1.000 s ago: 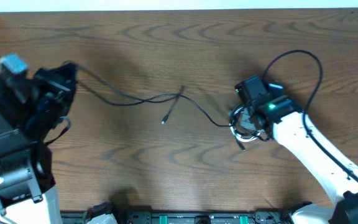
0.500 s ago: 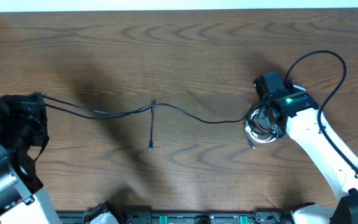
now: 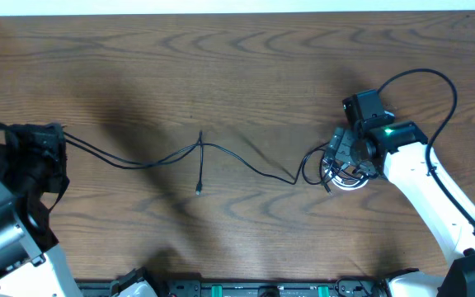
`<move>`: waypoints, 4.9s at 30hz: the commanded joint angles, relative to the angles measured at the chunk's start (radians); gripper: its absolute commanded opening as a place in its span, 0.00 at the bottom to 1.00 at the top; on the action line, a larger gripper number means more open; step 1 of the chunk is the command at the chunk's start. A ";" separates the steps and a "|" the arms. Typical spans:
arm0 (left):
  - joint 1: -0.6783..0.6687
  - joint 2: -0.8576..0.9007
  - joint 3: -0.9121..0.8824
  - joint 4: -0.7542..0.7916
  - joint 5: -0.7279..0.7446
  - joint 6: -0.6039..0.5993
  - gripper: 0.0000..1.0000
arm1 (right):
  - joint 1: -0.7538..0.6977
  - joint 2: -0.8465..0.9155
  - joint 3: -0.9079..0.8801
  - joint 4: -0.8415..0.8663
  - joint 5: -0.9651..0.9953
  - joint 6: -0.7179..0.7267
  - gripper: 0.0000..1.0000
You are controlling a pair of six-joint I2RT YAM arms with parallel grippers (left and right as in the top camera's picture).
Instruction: Untangle cables
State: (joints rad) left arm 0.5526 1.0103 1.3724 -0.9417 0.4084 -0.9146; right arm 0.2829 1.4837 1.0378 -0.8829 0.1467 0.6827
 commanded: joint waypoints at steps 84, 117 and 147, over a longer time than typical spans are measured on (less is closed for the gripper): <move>-0.831 0.805 0.013 0.189 -0.135 0.922 0.83 | -0.092 -0.344 0.019 -0.154 -0.496 -0.205 0.99; -0.839 0.901 0.014 0.481 -0.140 0.913 0.23 | -0.092 -0.344 0.019 -0.154 -0.496 -0.205 0.99; -0.715 0.158 0.013 0.700 -0.462 0.659 0.08 | -0.092 -0.344 0.019 -0.154 -0.496 -0.205 0.99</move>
State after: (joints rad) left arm -0.1669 1.1145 1.3911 -0.1646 0.0933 -0.2390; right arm 0.1875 1.1381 1.0485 -1.0355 -0.3447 0.4786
